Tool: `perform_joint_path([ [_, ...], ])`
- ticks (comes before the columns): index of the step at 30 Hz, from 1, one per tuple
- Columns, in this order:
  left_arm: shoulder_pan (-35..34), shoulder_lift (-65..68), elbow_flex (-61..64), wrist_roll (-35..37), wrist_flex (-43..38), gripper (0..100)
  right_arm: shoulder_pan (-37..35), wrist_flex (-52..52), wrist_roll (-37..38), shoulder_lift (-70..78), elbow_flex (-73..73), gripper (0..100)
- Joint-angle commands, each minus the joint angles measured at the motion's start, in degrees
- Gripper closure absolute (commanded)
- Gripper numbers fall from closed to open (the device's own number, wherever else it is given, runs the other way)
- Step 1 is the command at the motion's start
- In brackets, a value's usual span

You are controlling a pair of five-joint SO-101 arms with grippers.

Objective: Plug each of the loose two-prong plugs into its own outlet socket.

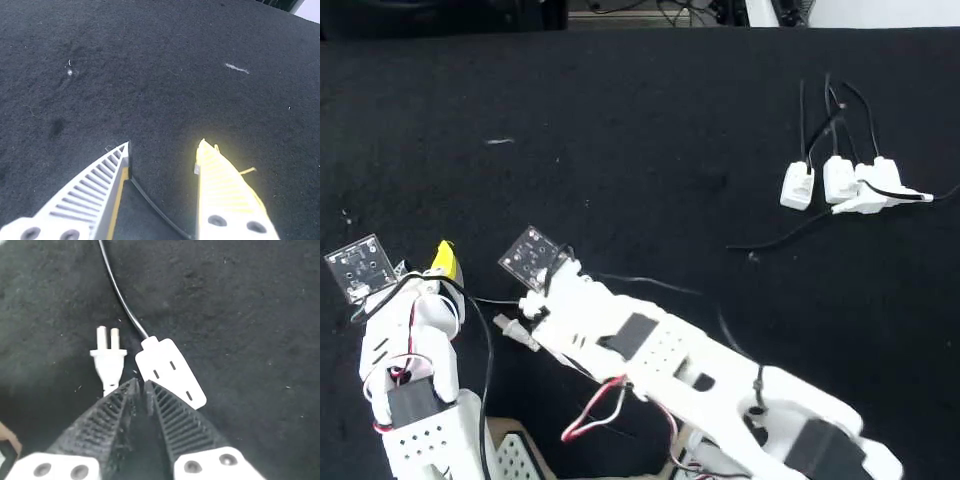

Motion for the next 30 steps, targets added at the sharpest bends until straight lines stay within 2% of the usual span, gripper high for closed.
perform_joint_path([
  [1, -0.5, -0.2, -2.6, 0.4, -1.0, 78, 0.6, 0.4, 1.5, -3.8, 0.3, 97.3],
  [3, -0.7, -0.2, -2.7, 0.4, -1.0, 78, -0.4, 0.3, 1.4, -2.2, 0.2, 90.4],
  [6, -2.4, -0.3, -3.7, 0.6, -0.8, 78, -6.4, -2.1, 1.7, 2.1, 0.2, 82.4],
  [8, -4.5, -0.3, -4.6, 0.7, -0.2, 78, -9.1, -4.2, 1.8, 5.1, -0.7, 84.1],
  [11, -6.3, -0.3, -4.7, 0.8, -0.5, 78, -8.2, -6.1, 1.7, 9.3, -2.9, 85.0],
  [30, -6.5, -0.3, -4.7, 0.8, -0.6, 78, -6.6, -10.9, 1.5, 17.5, -7.6, 85.2],
])
